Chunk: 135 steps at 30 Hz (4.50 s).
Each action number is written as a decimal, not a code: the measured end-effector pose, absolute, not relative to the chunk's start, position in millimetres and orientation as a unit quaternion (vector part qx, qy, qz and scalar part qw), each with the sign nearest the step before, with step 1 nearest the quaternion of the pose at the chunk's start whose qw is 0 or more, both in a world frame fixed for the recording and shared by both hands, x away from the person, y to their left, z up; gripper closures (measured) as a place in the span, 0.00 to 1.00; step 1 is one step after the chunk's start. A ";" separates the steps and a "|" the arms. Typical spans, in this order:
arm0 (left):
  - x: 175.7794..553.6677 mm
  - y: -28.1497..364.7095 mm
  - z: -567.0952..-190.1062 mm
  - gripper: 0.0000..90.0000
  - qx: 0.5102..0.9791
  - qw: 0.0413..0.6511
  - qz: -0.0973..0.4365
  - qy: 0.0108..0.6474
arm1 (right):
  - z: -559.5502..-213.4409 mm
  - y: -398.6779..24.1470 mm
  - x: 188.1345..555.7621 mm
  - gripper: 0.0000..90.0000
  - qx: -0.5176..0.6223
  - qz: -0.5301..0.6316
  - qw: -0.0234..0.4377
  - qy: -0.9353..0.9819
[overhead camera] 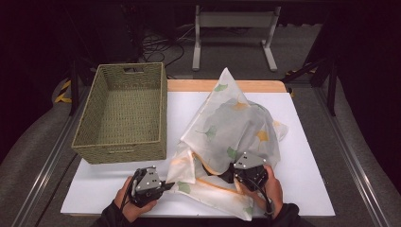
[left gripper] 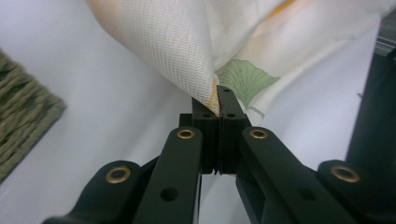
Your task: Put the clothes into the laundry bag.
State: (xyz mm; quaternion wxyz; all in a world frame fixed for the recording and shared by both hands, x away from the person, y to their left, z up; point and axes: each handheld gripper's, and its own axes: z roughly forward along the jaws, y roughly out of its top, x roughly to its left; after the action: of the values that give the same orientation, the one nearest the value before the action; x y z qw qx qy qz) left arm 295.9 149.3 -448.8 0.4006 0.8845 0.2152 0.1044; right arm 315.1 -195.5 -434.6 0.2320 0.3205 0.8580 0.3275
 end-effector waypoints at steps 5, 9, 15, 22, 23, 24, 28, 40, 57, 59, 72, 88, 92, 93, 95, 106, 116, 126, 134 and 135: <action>299.9 154.1 -443.7 0.55 0.864 0.430 0.115 0.236 | -431.6 -200.8 309.6 0.97 0.308 0.347 0.204 0.862; 302.8 149.3 -435.3 0.34 0.854 0.449 0.125 0.231 | -426.1 -200.9 298.6 0.93 0.289 0.370 0.186 0.863; 318.3 124.1 -436.3 0.26 0.863 0.440 0.108 0.223 | -416.6 -201.1 280.1 0.98 0.249 0.396 0.154 0.870; 329.2 114.8 -438.0 0.63 0.881 0.408 0.125 0.204 | -412.6 -204.6 266.1 0.96 0.225 0.389 0.131 0.884; 328.3 118.5 -438.3 0.67 0.882 0.403 0.132 0.203 | -414.5 -205.9 266.1 0.96 0.227 0.389 0.130 0.883; 327.8 123.5 -438.2 0.70 0.881 0.407 0.129 0.204 | -416.3 -207.0 266.3 0.96 0.228 0.387 0.129 0.884; 322.8 142.7 -432.5 0.67 0.861 0.434 0.122 0.237 | -421.2 -208.7 268.7 0.97 0.238 0.384 0.134 0.882; 323.0 93.1 -432.7 0.30 0.847 0.447 0.088 0.273 | -424.1 -197.2 265.4 0.96 0.221 0.392 0.123 0.884; 343.2 108.2 -443.4 0.99 0.860 0.411 0.113 0.281 | -427.2 -198.9 265.7 0.96 0.225 0.380 0.129 0.888; 333.7 111.6 -438.9 0.96 0.864 0.411 0.126 0.261 | -427.7 -200.9 266.4 0.96 0.228 0.376 0.134 0.888; 314.7 155.9 -445.2 0.99 0.875 0.380 0.141 0.264 | -429.9 -212.9 266.8 0.97 0.255 0.376 0.137 0.880; 305.9 171.2 -427.1 0.69 0.834 0.458 0.130 0.280 | -430.2 -210.2 266.0 0.96 0.248 0.382 0.134 0.880; 302.1 158.7 -427.8 0.50 0.839 0.453 0.129 0.271 | -430.1 -209.1 266.8 0.95 0.247 0.382 0.135 0.880; 302.3 154.4 -429.9 0.42 0.844 0.446 0.127 0.270 | -430.3 -208.6 267.2 0.95 0.247 0.382 0.135 0.880; 303.5 146.9 -435.9 0.36 0.852 0.435 0.119 0.265 | -430.4 -207.8 268.0 0.95 0.246 0.382 0.135 0.880; 325.2 152.5 -452.8 0.56 0.866 0.398 0.121 0.278 | -430.5 -202.2 271.0 0.84 0.237 0.393 0.124 0.880; 327.2 167.1 -451.1 0.97 0.867 0.405 0.114 0.269 | -419.7 -197.1 264.1 0.68 0.230 0.420 0.138 0.867; 321.0 174.7 -450.9 0.97 0.868 0.407 0.105 0.265 | -409.8 -208.4 265.8 0.79 0.269 0.430 0.205 0.837; 308.0 162.5 -452.9 0.97 0.884 0.405 0.076 0.218 | -425.9 -227.7 288.0 0.92 0.346 0.401 0.201 0.824; 305.9 160.8 -452.7 0.97 0.883 0.410 0.074 0.217 | -427.7 -228.2 289.6 0.92 0.348 0.400 0.200 0.824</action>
State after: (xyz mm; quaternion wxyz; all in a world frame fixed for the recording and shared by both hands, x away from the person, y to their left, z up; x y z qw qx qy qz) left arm 305.9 160.8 -452.7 0.4096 0.8829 0.2174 0.0735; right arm 289.6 -228.2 -427.7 0.1997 0.3475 0.8242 0.4001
